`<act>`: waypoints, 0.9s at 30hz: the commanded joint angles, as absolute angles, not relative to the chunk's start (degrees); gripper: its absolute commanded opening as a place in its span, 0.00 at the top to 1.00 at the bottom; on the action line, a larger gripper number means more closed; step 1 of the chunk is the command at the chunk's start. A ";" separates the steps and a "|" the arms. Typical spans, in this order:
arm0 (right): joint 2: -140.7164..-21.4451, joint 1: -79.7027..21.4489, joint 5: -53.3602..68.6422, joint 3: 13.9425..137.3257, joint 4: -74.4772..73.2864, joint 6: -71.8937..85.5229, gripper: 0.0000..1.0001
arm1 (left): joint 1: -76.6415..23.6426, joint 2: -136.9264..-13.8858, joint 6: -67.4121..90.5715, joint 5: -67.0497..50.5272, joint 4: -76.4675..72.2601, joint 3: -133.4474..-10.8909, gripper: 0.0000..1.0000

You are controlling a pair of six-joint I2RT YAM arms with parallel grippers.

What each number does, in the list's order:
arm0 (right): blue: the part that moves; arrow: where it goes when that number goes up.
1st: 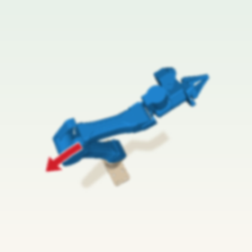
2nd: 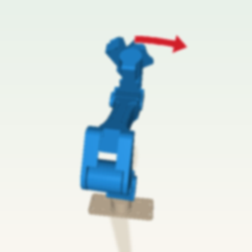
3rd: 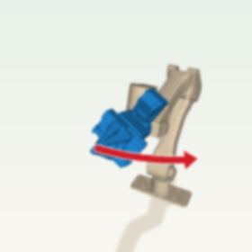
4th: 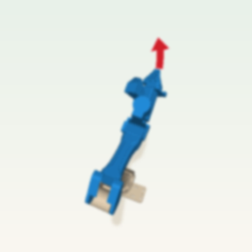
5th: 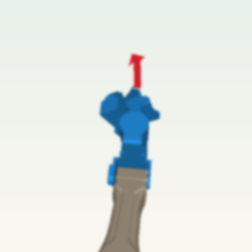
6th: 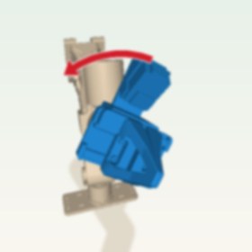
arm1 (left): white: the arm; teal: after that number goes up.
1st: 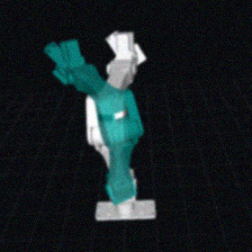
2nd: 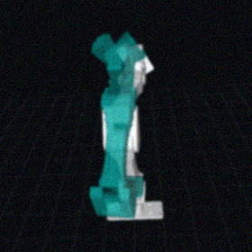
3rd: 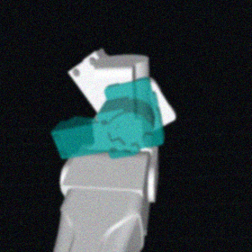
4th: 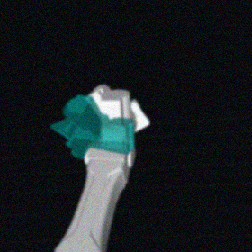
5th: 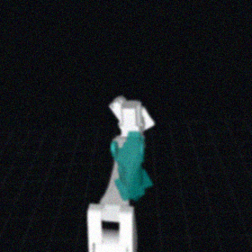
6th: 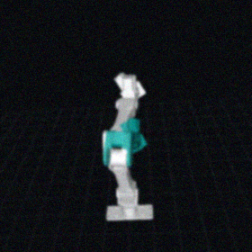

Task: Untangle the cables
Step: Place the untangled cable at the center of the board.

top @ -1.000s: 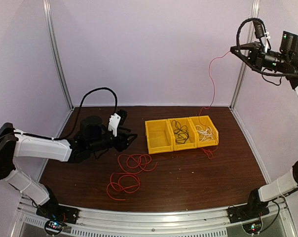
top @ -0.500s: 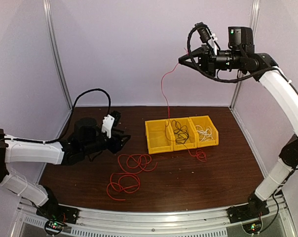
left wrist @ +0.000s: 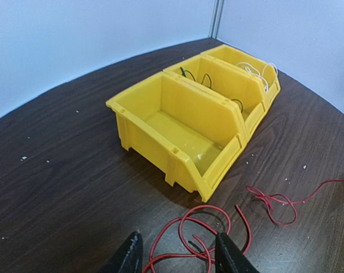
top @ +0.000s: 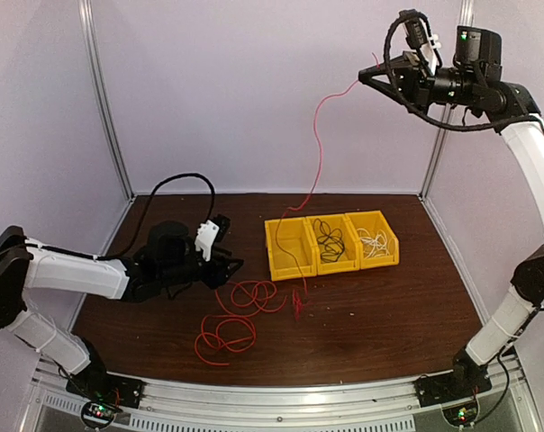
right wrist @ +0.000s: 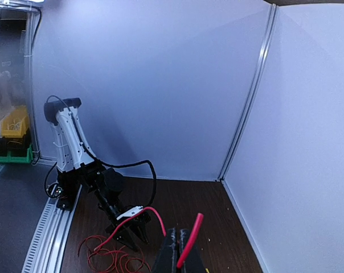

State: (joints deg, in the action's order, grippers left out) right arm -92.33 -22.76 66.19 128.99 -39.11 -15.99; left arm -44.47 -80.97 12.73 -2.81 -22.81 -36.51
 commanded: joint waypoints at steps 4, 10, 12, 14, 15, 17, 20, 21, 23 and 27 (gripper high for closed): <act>-82.87 -8.37 66.73 107.00 -48.58 -26.55 1.00 | -45.08 -86.55 10.10 -12.40 -26.78 -39.59 0.57; -74.38 9.21 66.46 86.49 -48.83 -31.79 1.00 | -45.17 -90.33 7.57 -14.44 -26.48 -41.49 0.57; -72.96 12.88 63.98 82.70 -50.98 -36.70 1.00 | -45.12 -92.11 6.94 -15.66 -25.91 -42.87 0.57; -71.75 14.72 58.62 78.39 -52.78 -40.74 0.88 | -45.17 -93.46 6.54 -16.97 -25.93 -43.95 0.57; -71.32 15.55 55.95 76.01 -52.82 -42.45 0.79 | -45.18 -93.91 6.43 -17.58 -25.85 -44.35 0.57; -70.64 16.71 52.10 71.83 -53.25 -45.50 0.69 | -45.17 -94.44 6.13 -18.45 -25.75 -44.55 0.57; -70.30 16.79 49.10 69.91 -55.57 -49.36 0.55 | -45.16 -94.04 5.91 -18.88 -25.18 -44.03 0.57; -70.20 16.79 48.86 70.30 -55.97 -49.51 0.53 | -45.17 -93.83 5.77 -18.94 -25.02 -43.54 0.57; -70.16 16.55 48.23 71.92 -56.41 -49.57 0.48 | -45.15 -93.30 5.59 -18.78 -24.88 -42.74 0.58; -69.54 10.99 42.67 71.81 -54.96 -51.40 0.46 | -45.17 -93.51 5.36 -18.38 -24.76 -42.15 0.58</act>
